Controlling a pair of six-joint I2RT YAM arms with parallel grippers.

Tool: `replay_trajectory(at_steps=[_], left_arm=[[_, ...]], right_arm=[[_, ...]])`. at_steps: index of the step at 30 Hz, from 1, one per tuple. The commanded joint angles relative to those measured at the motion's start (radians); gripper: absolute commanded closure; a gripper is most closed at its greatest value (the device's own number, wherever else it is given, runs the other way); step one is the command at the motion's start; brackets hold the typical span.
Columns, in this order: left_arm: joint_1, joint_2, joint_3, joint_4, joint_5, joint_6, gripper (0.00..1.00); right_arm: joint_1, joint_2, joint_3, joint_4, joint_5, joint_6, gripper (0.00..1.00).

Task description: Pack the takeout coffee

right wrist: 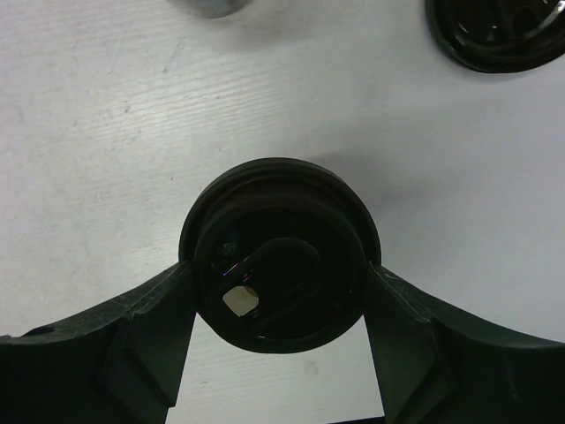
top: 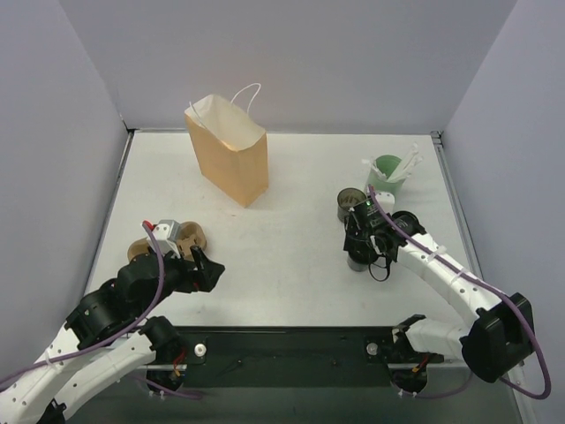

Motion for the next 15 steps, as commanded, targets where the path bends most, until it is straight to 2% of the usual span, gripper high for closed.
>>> replay_trajectory(at_steps=[1,6,15], left_arm=[[-0.008,0.0,0.031,0.006,-0.036,-0.009,0.03],[-0.008,0.017,0.046,-0.013,-0.049,-0.016,0.03],[-0.007,0.075,0.098,-0.06,-0.127,0.009,0.03]], right_arm=[[-0.04,-0.001,-0.052,-0.164,0.058,-0.027,0.29],[-0.04,-0.025,0.0,-0.19,0.043,-0.026,0.17],[-0.043,-0.084,0.111,-0.24,0.015,-0.067,0.14]])
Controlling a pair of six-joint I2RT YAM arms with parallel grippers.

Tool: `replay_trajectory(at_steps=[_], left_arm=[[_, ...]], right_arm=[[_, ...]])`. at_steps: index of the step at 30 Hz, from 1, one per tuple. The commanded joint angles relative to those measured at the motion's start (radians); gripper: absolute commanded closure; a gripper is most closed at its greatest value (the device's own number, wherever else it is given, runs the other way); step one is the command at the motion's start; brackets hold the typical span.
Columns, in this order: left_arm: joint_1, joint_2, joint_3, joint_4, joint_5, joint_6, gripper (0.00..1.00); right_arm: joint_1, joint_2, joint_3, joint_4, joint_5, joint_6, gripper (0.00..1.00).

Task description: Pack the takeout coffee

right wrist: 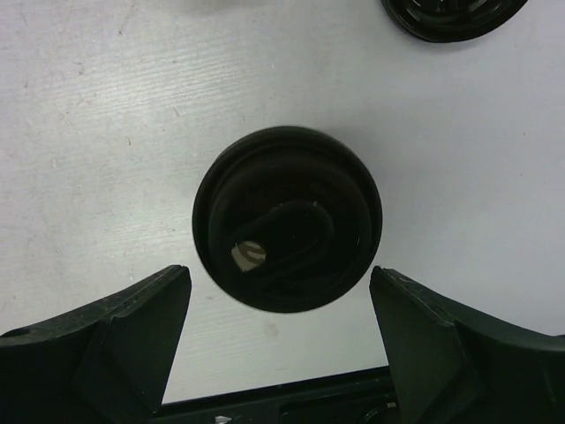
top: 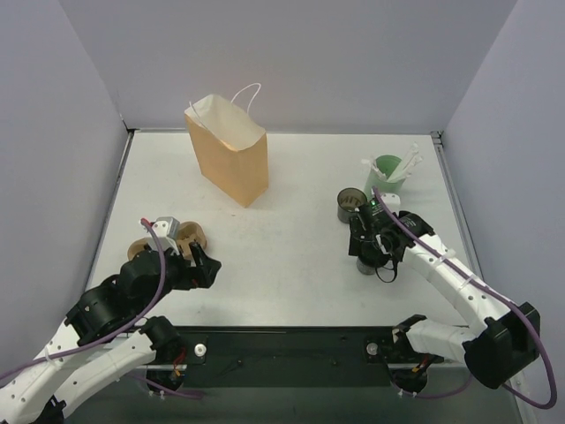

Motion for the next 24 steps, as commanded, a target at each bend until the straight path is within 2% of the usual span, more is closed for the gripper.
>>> replay_trajectory(at_steps=[1,9,13,16,19,21,24], left_arm=[[-0.002,0.055,0.102,-0.036,-0.072,0.03,0.03],[-0.002,0.105,0.17,-0.051,-0.117,0.071,0.03],[-0.004,0.141,0.245,0.048,-0.114,0.241,0.06],[-0.002,0.268,0.404,0.124,-0.104,0.373,0.07],[-0.001,0.471,0.636,0.087,-0.086,0.468,0.08],[0.002,0.615,0.774,0.042,-0.063,0.508,0.13],[0.018,0.744,0.852,0.05,-0.039,0.569,0.14]], right_arm=[[-0.019,-0.035,0.083,-0.086,-0.006,-0.047,0.14],[-0.038,0.001,0.103,-0.086,-0.01,-0.076,0.14],[-0.035,-0.047,0.141,-0.089,-0.09,-0.1,0.16],[-0.007,-0.104,0.173,-0.089,-0.16,-0.125,0.16],[0.053,-0.148,0.19,-0.089,-0.184,-0.145,0.16],[0.105,-0.167,0.195,-0.095,-0.179,-0.146,0.16],[0.198,-0.203,0.18,-0.081,-0.185,-0.105,0.16]])
